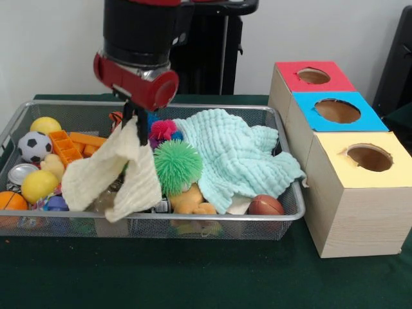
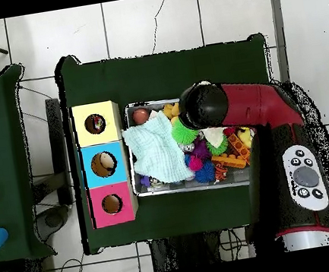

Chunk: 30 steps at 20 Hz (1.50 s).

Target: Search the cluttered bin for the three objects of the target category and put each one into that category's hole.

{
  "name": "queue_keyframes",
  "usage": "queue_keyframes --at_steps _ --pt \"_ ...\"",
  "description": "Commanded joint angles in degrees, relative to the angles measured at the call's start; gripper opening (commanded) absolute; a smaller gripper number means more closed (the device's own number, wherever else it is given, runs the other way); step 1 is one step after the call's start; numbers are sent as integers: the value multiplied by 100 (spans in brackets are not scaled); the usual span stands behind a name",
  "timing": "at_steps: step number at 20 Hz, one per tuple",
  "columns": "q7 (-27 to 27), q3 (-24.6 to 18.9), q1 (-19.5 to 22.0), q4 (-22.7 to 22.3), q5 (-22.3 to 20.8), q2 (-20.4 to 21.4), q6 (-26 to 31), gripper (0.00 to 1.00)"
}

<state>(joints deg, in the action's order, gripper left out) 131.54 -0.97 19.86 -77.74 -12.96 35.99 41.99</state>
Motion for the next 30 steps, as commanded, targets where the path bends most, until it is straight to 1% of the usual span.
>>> queue_keyframes --at_steps 1,2,3,5,8,11,14,19,23,27,30 --pt "968 251 -129 -811 476 271 899 0" --pt "1044 295 -190 -858 551 302 1003 0" --pt "1022 326 -190 -859 567 301 992 0" --pt "1089 485 -296 -803 582 276 1164 0" --pt "1342 830 -573 -763 578 302 1586 0" --pt "1493 1039 -756 -783 633 283 1683 0" --pt "1633 1288 -969 -740 685 321 1928 0" --pt "1447 1499 -1025 -444 691 216 2171 0" --pt "1098 1575 -930 -264 553 134 2024 0" --pt "830 1728 -856 7 236 -26 1748 0" --pt "524 1763 -710 237 12 -202 1314 0"
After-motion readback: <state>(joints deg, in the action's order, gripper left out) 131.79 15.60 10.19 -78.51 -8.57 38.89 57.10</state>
